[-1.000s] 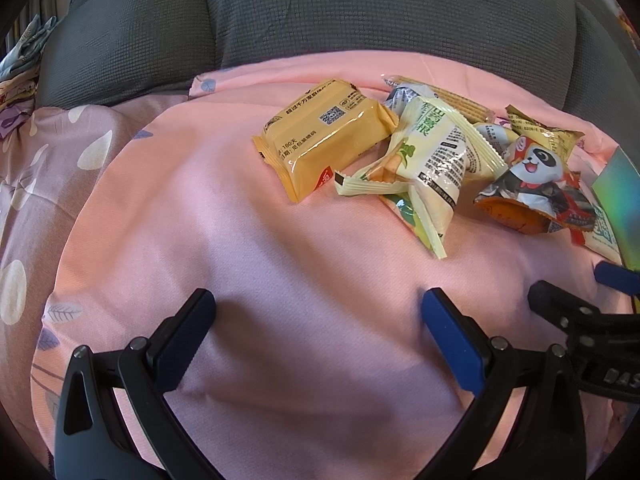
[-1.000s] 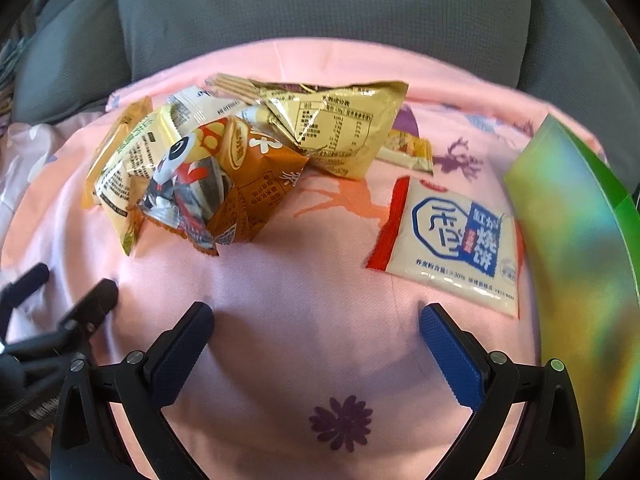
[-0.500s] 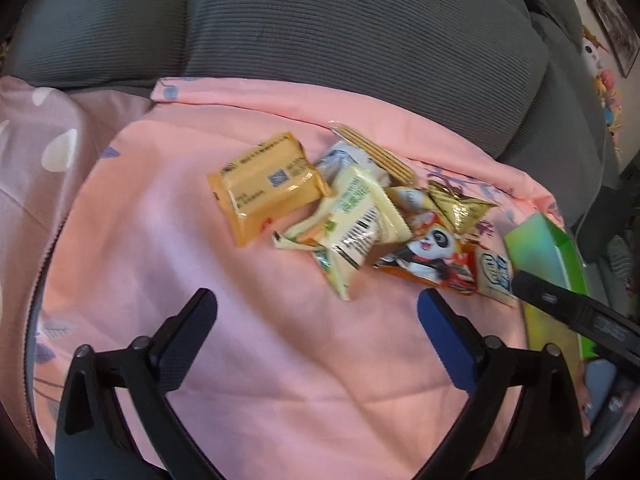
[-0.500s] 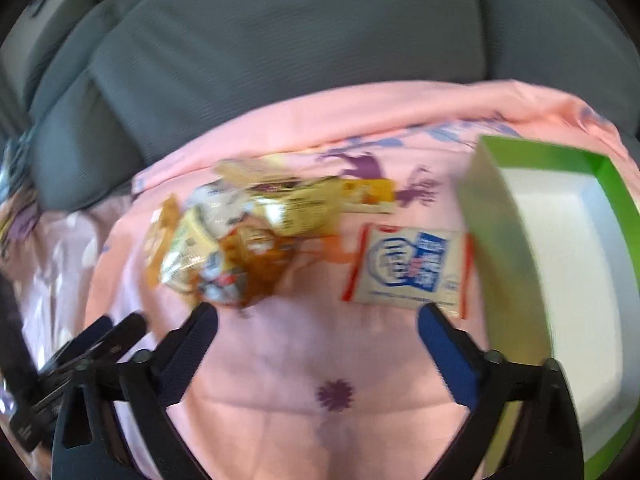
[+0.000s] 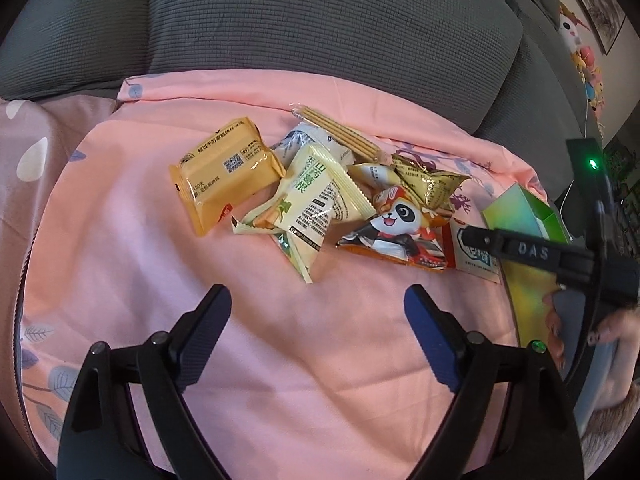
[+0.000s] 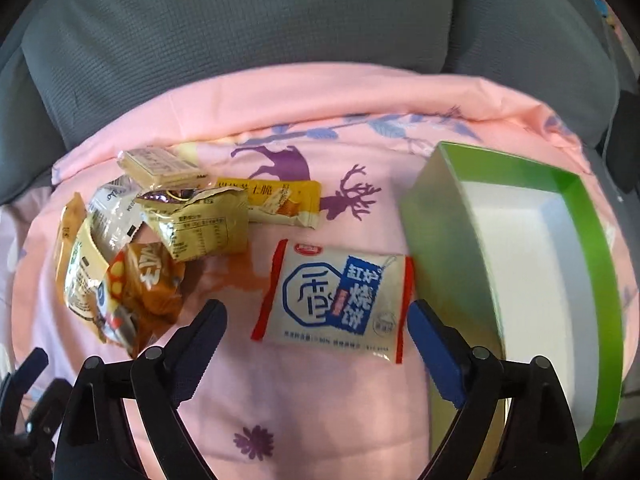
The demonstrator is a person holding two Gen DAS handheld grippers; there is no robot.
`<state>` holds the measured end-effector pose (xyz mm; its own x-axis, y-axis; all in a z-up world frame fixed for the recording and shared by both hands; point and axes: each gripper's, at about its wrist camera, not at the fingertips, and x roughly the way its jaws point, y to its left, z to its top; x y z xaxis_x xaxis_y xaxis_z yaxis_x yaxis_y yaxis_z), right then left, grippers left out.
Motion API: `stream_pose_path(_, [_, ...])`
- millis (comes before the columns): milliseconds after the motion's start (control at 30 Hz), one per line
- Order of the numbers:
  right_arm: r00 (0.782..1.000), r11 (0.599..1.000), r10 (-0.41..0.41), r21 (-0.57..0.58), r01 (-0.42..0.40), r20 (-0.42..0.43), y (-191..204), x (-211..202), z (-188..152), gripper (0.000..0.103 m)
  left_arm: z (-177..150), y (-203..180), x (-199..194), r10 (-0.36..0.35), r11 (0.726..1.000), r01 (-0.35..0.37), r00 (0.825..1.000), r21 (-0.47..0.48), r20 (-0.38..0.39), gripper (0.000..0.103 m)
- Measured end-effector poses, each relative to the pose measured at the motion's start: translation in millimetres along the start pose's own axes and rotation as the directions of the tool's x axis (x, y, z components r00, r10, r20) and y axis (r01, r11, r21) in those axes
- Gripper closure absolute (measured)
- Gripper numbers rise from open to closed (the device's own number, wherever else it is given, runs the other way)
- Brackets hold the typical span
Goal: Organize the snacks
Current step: 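Lower the right gripper onto the white-and-blue biscuit packet and close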
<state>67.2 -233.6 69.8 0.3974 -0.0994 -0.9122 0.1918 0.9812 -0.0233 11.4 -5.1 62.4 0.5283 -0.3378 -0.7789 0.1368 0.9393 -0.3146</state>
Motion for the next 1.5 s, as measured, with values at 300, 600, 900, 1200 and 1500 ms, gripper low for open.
stream_pose_path(300, [1.0,0.991,-0.006,-0.136,0.002,-0.024,13.9,24.6,31.3,0.011,1.8,4.0,4.6,-0.013,1.0,0.012,1.0,-0.019,-0.024,0.015])
stream_pose_path(600, [0.993,0.972,0.046,-0.225,-0.071,-0.111,19.6,34.5,35.5,0.016,2.9,5.3,4.4,-0.036,0.999,0.035,0.999,-0.031,-0.038,0.015])
stream_pose_path(900, [0.976,0.983,0.052,-0.161,-0.087,-0.209,13.4,37.9,5.1,0.017,1.5,5.2,6.0,-0.031,1.0,0.031,0.995,-0.006,-0.091,0.015])
stream_pose_path(1200, [0.91,0.948,0.314,0.039,-0.316,-0.269,3.6,12.9,-58.4,0.017,-6.2,-3.6,-3.7,-0.093,0.995,0.097,0.989,0.035,-0.111,0.017])
stream_pose_path(1500, [0.932,0.941,0.336,0.077,-0.328,-0.136,-4.6,-21.9,-68.2,0.017,-16.9,-13.2,6.5,-0.147,0.988,0.153,0.976,0.024,-0.161,0.033])
